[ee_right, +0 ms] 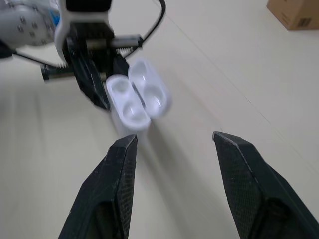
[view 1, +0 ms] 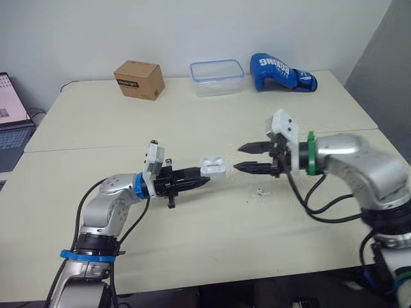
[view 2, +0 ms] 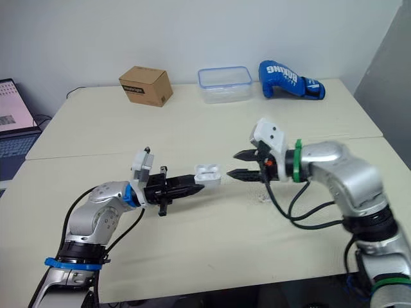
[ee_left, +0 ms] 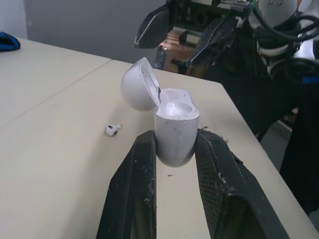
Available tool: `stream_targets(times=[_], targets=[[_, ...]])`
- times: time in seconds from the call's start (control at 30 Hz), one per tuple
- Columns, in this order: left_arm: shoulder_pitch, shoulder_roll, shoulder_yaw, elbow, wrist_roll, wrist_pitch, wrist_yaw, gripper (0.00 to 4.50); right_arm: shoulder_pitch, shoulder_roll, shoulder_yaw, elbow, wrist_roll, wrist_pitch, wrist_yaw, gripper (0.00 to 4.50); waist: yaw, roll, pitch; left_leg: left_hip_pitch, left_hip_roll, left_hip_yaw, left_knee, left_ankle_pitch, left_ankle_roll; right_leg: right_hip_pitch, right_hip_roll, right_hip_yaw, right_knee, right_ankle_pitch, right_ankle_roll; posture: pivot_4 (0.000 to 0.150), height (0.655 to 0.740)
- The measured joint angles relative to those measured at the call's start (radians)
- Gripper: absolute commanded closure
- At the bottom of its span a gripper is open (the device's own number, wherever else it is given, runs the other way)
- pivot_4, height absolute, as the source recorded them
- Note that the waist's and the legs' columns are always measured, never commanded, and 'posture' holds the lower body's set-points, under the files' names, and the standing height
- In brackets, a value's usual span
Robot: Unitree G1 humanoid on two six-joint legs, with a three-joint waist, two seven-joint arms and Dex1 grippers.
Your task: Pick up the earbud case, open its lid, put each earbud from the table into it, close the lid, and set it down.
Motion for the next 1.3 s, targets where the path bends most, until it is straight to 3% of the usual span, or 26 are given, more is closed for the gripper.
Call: stream_targets(times=[0.17, 0.47, 1.3], targets=[[-0.006, 0.008, 0.011, 0.030, 0.002, -0.022, -0.007, 3.75, 0.035, -0.088, 0.109, 0.059, -0.113, -0.098, 0.084, 2.02, 0.000, 0.000, 0.000, 0.000, 0.000, 0.001, 0.000, 0.000, 0.000, 0.000, 0.000, 0.001, 0.000, 0.000, 0.000, 0.150, 0.7307], [-0.011, 0.008, 0.012, 0.035, 0.014, -0.034, -0.022, 3.75, 0.083, -0.096, 0.220, 0.168, -0.251, -0.230, 0.162, 2.02, 0.000, 0.000, 0.000, 0.000, 0.000, 0.001, 0.000, 0.000, 0.000, 0.000, 0.000, 0.001, 0.000, 0.000, 0.000, 0.150, 0.7307], [0.022, 0.020, 0.012, 0.028, 0.018, -0.055, -0.022, 3.75, 0.115, 0.004, 0.263, 0.317, -0.431, -0.308, 0.190, 2.02, 0.000, 0.000, 0.000, 0.000, 0.000, 0.001, 0.000, 0.000, 0.000, 0.000, 0.000, 0.001, 0.000, 0.000, 0.000, 0.150, 0.7307]])
